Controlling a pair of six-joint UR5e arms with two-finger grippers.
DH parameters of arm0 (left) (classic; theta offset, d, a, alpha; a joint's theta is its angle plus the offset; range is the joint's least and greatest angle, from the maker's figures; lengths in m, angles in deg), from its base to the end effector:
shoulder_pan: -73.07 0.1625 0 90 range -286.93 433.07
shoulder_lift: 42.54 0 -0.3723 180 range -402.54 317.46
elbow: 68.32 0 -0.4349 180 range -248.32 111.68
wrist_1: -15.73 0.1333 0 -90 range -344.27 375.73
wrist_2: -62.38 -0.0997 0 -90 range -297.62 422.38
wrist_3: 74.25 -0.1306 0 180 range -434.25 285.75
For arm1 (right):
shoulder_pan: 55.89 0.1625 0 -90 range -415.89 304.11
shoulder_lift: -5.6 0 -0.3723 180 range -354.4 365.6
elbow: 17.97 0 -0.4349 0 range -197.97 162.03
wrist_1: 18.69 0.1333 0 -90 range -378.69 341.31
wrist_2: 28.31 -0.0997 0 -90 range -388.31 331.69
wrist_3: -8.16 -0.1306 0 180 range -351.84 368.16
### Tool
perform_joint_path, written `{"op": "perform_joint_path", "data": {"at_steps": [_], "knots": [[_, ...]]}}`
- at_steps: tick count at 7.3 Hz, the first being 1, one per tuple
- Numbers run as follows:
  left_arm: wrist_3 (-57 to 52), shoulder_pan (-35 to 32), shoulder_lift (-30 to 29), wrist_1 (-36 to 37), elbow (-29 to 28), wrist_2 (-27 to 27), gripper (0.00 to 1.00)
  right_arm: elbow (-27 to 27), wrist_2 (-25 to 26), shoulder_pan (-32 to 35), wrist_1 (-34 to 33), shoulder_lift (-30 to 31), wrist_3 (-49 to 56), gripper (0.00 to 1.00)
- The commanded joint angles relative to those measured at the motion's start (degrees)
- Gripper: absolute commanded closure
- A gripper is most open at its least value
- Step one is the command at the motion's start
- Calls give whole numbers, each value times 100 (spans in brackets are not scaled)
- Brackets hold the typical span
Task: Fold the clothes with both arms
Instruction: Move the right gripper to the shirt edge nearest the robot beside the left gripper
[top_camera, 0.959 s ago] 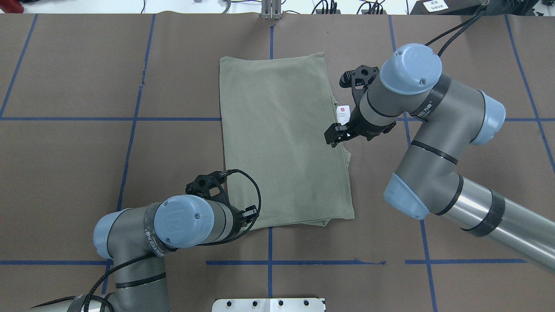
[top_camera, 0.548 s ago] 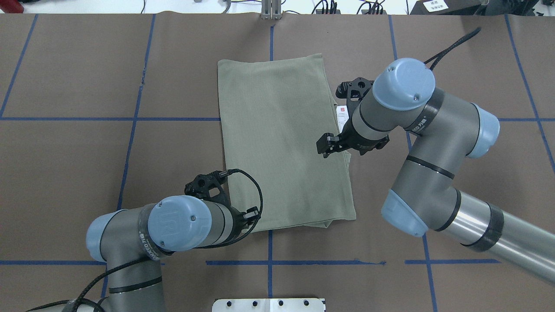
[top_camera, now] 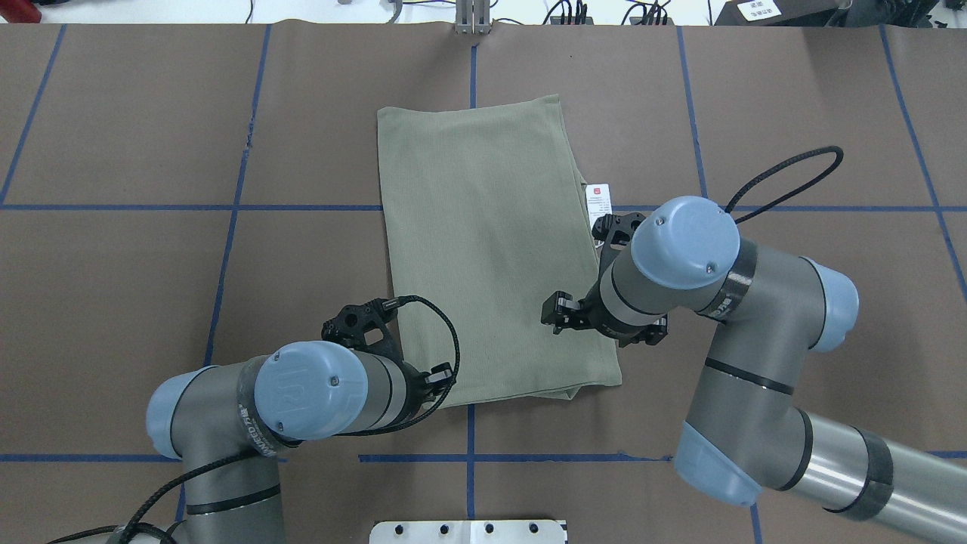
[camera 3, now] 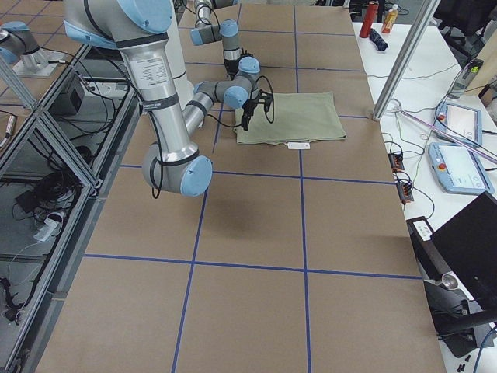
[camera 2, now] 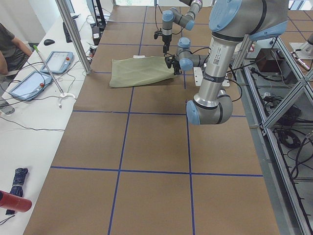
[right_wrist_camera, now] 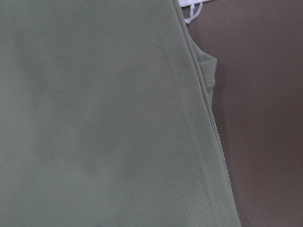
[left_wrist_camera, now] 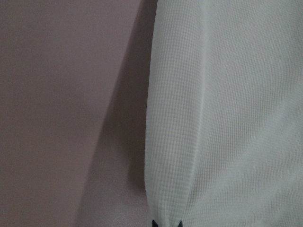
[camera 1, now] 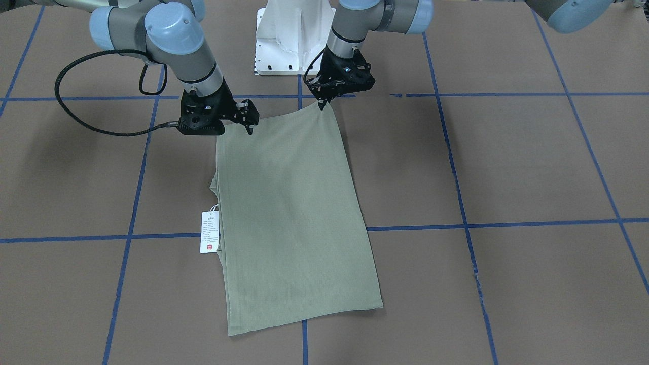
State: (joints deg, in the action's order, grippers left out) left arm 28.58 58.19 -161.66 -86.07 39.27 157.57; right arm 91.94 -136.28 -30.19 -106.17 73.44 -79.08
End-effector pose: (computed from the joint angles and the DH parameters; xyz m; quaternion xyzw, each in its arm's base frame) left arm 0.5896 -0.2824 0.1541 -0.0308 0.4888 -0.1872 0.8515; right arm -0.5197 -0.3533 0.2344 -0.0480 -0.3987 0.1237 0.9074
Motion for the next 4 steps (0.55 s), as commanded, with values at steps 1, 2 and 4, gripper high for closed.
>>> {"op": "perform_joint_path", "data": {"at_steps": [1, 2, 4], "knots": [[0, 3, -6, -7, -1, 8, 100, 84, 537, -372, 264, 246, -809, 0], [0, 3, -6, -15, -27, 8, 100, 84, 574, -382, 606, 447, -829, 0], [0, 3, -15, -15, -10, 17, 100, 23, 584, -417, 645, 476, -951, 0]]}}
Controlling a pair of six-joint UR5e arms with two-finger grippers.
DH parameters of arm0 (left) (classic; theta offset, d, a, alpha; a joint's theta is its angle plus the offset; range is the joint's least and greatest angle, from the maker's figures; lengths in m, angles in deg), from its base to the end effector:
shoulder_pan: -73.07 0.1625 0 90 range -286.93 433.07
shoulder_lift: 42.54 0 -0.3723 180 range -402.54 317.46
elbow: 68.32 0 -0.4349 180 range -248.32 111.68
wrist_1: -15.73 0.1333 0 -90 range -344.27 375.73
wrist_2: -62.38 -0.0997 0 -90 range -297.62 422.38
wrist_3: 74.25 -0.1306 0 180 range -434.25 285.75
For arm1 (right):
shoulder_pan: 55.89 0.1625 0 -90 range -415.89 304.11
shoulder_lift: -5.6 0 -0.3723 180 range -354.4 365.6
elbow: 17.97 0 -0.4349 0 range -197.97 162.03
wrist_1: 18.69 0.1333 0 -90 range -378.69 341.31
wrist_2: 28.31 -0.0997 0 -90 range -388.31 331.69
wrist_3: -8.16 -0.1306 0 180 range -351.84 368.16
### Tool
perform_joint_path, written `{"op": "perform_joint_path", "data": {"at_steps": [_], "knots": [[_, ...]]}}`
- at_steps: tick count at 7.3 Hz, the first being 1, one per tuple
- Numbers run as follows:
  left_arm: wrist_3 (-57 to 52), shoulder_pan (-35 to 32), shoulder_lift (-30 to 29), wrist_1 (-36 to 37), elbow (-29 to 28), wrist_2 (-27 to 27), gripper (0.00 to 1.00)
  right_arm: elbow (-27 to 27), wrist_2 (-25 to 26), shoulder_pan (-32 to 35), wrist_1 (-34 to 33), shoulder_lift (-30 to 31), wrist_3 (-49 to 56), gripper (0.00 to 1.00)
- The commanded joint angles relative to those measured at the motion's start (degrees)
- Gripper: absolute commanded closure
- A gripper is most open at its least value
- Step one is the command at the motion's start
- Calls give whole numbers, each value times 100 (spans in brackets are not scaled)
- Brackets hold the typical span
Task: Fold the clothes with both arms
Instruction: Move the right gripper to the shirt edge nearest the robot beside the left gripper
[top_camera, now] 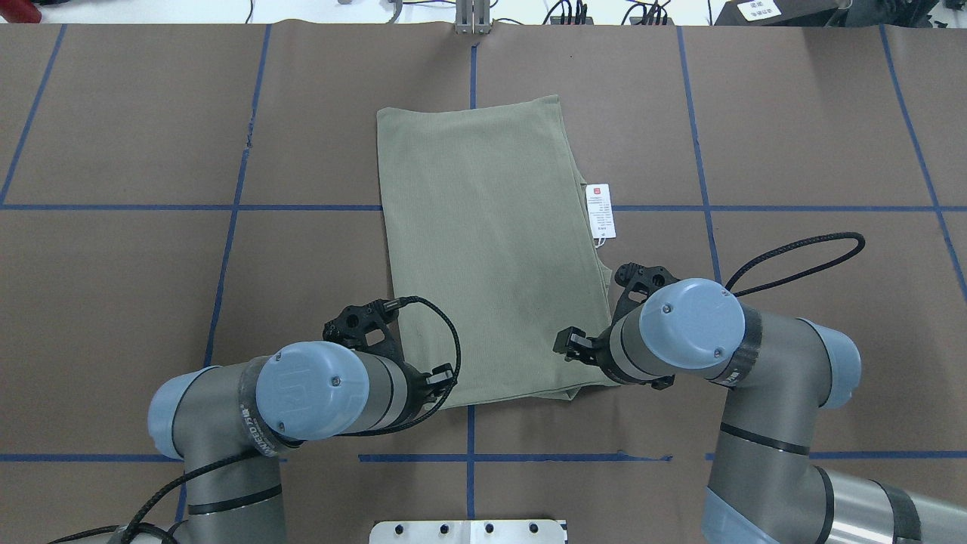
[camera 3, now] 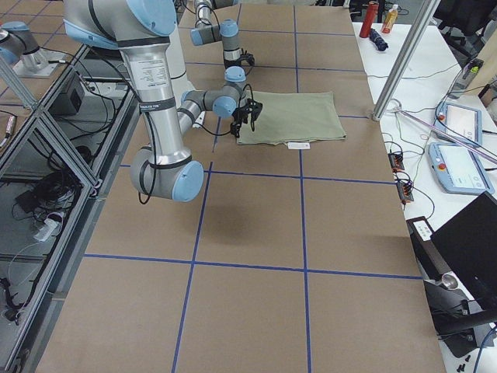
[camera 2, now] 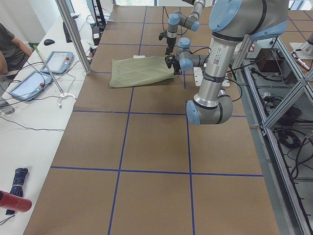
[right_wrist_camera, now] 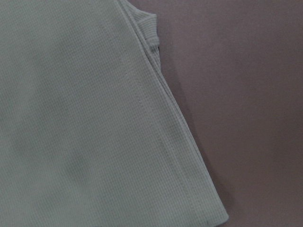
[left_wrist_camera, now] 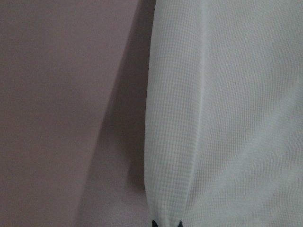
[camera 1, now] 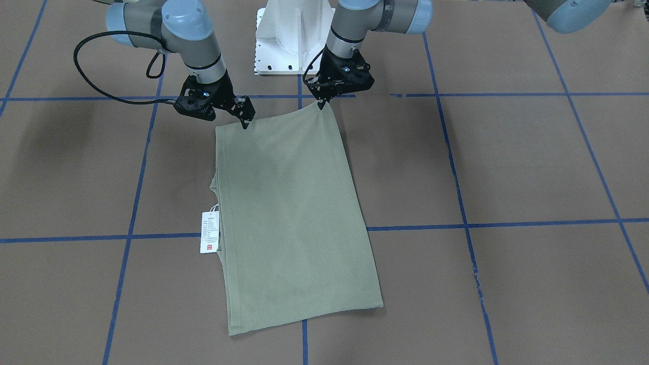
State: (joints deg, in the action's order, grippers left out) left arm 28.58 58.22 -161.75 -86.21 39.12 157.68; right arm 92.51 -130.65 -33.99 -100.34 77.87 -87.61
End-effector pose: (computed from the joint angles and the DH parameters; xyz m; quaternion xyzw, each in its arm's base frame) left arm 0.5906 -0.2820 0.1539 -0.0317 0.4894 -0.1864 0.8513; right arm -0.5325 -0.3277 0.2634 -0.0426 -0.4029 0.1771 0.8969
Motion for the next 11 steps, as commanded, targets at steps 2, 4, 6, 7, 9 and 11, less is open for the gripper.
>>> {"op": "perform_joint_path", "data": {"at_steps": [2, 4, 6, 7, 9, 11], "knots": [[0, 0, -41, 8, -3, -2, 100, -148, 21, -150, 18, -28, -99, 0], [0, 0, -32, -1, -3, 7, 100, -272, 30, -221, 9, -107, -99, 0], [0, 0, -32, -1, -12, 7, 100, -378, 30, -212, 18, -161, -99, 0], [0, 0, -32, -1, -12, 7, 100, -386, 30, -212, 9, -161, -99, 0], [0, 0, -32, -1, -3, 7, 100, -386, 30, -160, 18, -161, -99, 0], [0, 0, -32, -1, -3, 7, 100, -386, 30, -116, 9, -161, -99, 0]]}}
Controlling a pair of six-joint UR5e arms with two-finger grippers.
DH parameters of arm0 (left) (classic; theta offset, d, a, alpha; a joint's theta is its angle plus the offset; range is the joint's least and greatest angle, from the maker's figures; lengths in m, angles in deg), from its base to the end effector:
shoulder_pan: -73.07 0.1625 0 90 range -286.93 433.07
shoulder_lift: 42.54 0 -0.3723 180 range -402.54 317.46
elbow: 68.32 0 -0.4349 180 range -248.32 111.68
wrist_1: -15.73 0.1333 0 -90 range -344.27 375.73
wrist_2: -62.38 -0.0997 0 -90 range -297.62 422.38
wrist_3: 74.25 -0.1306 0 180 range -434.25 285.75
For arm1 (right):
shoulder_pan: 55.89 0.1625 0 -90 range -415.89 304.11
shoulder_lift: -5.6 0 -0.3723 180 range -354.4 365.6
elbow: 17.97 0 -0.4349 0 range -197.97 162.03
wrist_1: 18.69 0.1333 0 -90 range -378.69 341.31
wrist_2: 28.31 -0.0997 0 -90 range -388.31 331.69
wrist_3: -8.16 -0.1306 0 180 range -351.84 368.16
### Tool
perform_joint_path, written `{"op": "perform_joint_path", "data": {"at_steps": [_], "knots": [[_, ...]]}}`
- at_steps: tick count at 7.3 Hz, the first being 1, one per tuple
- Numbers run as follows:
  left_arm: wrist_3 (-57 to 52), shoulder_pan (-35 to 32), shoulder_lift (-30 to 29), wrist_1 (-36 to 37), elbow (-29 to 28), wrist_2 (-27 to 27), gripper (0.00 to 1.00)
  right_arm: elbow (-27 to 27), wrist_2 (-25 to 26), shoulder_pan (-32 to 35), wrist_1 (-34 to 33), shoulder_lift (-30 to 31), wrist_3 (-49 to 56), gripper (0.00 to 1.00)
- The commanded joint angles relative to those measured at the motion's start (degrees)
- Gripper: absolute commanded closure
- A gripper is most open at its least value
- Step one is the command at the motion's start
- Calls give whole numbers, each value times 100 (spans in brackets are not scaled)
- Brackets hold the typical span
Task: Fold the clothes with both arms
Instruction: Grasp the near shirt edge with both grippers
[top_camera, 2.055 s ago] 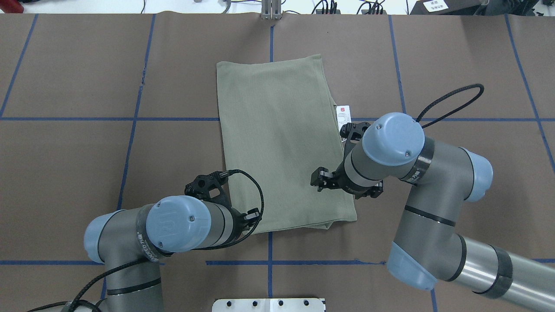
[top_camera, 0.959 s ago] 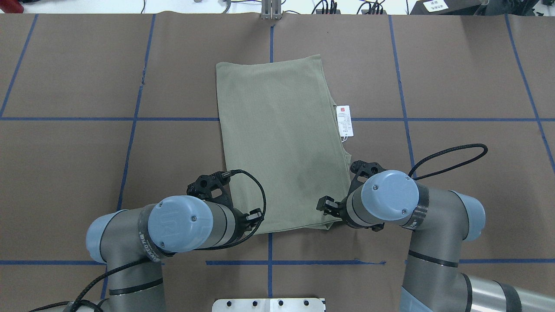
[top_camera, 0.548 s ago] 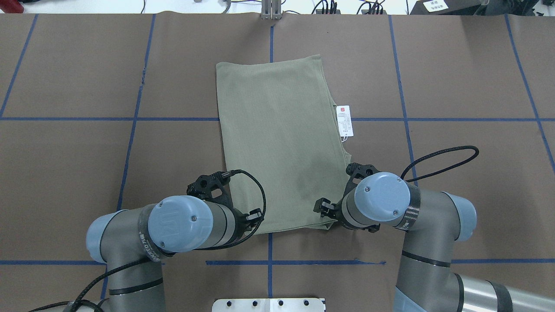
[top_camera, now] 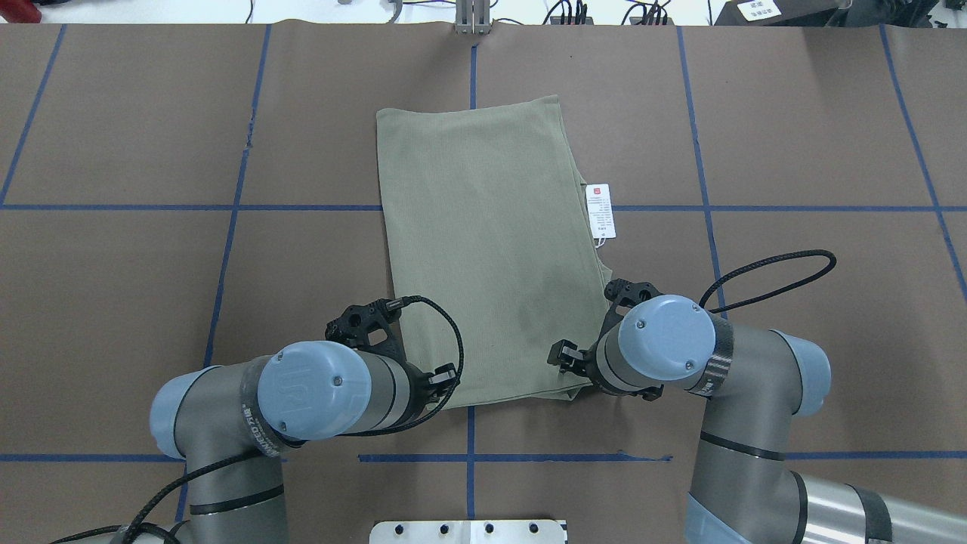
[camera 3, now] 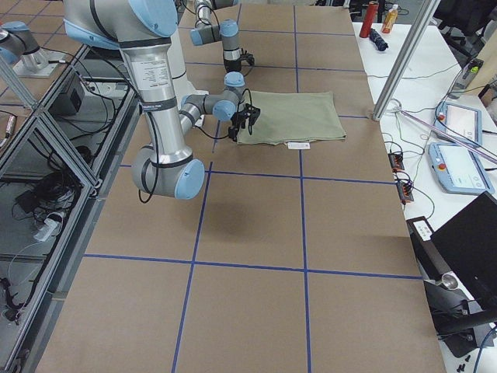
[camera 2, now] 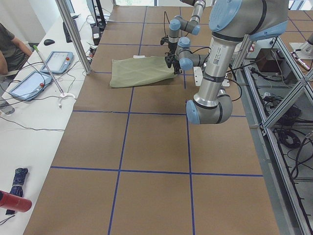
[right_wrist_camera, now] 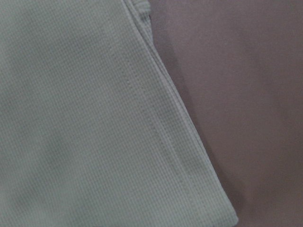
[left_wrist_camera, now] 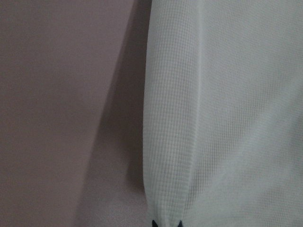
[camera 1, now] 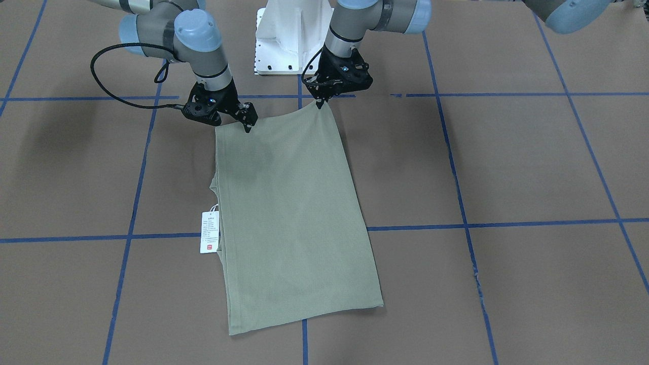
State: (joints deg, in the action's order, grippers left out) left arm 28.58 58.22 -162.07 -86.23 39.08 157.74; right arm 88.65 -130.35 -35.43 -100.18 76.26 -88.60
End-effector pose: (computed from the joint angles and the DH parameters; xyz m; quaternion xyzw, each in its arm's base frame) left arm 0.5908 -0.2819 0.1506 -0.0321 0.4917 -0.1858 0.8501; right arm -0.5588 -0.3217 0.2797 -0.0515 -0.3852 0.1780 0.9040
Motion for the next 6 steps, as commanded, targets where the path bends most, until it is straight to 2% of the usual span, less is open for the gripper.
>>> {"op": "perform_joint_path", "data": {"at_steps": [1, 6], "knots": [[0, 0, 0, 0, 1, 0, 100, 0, 0, 54, -7, 0, 0, 0], [0, 0, 0, 0, -8, 0, 100, -62, -9, 81, -7, -9, 0, 0]]}}
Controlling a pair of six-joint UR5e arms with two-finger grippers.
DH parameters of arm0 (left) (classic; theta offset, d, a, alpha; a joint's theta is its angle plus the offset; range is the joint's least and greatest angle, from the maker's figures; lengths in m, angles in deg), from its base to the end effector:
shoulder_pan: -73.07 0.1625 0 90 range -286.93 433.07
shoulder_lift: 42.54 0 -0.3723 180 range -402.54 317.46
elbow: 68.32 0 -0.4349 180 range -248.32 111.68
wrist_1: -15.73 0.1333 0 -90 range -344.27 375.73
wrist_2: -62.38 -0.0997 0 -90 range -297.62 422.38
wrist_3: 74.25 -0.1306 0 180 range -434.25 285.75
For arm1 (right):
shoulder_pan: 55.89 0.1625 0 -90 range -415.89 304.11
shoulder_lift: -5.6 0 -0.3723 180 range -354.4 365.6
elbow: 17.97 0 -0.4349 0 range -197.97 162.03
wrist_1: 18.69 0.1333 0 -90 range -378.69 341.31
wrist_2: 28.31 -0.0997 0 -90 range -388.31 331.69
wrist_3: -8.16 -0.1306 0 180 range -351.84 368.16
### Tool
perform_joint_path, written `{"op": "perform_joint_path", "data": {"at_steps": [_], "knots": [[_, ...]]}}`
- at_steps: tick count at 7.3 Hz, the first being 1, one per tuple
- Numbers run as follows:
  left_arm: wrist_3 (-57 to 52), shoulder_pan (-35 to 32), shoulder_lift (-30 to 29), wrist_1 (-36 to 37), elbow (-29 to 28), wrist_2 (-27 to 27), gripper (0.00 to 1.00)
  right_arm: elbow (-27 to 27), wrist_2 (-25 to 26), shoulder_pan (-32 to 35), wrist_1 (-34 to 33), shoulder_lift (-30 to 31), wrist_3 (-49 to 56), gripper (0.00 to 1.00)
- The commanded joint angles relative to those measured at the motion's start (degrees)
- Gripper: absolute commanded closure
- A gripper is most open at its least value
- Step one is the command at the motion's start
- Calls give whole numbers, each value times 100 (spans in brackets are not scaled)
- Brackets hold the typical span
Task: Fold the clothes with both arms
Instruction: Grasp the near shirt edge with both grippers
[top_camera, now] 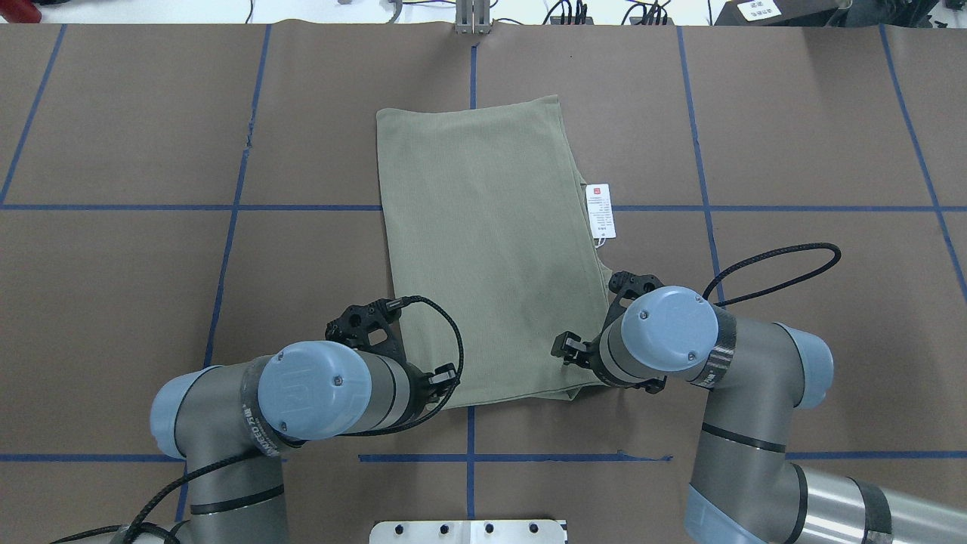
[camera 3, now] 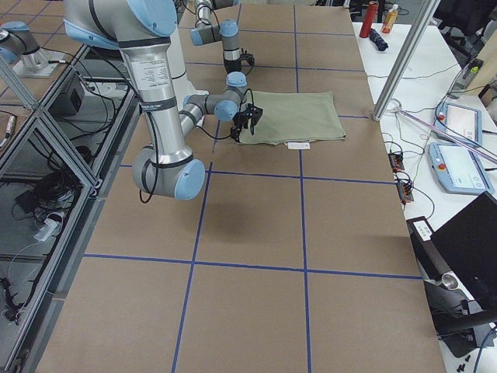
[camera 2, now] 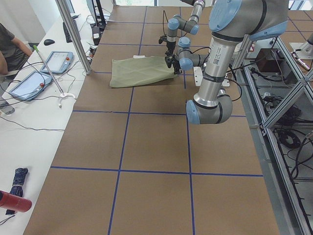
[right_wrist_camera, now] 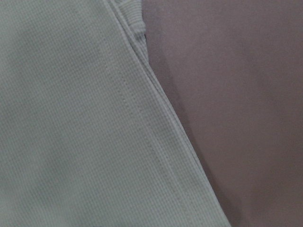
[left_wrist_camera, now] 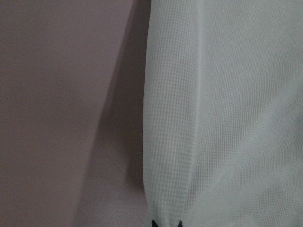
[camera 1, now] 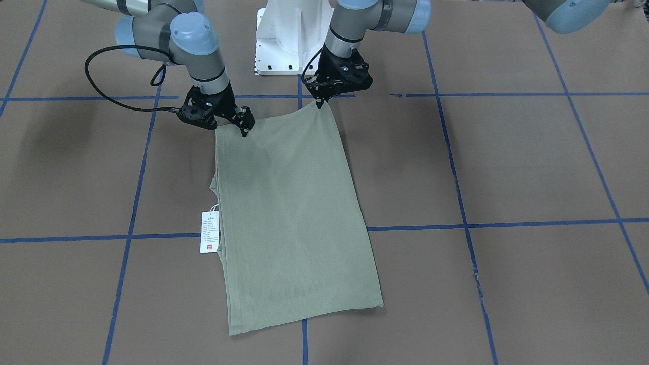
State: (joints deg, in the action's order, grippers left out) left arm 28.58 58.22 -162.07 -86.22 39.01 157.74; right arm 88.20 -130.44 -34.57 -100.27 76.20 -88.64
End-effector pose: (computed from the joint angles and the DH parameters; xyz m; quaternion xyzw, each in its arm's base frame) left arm 0.5912 -0.2820 0.1511 -0.0321 0.4911 -0.1859 0.8504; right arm -0.5557 -0.3305 0.2833 -0.0501 -0.3818 0.1856 0.9040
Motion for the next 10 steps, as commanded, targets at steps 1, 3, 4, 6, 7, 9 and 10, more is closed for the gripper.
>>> {"op": "perform_joint_path", "data": {"at_steps": [1, 3, 4, 6, 7, 9, 10], "knots": [[0, 9, 0, 0, -10, 0, 100, -17, 0, -5, 2, -12, 4, 0], [0, 0, 0, 0, -10, 0, 100, -25, 0, -14, 2, -3, -5, 21], [0, 0, 0, 0, -10, 0, 100, -25, -9, -14, 2, -3, 4, 49], [0, 0, 0, 0, -10, 0, 100, -17, -27, -14, 20, -3, 4, 79], [0, 0, 0, 0, -1, 0, 100, -17, -35, -14, 20, -12, 13, 93], [0, 0, 0, 0, 8, 0, 100, -17, -35, -14, 2, -99, 13, 100], [0, 0, 0, 0, 16, 0, 100, -17, -44, -14, 11, -134, 4, 100]]}}
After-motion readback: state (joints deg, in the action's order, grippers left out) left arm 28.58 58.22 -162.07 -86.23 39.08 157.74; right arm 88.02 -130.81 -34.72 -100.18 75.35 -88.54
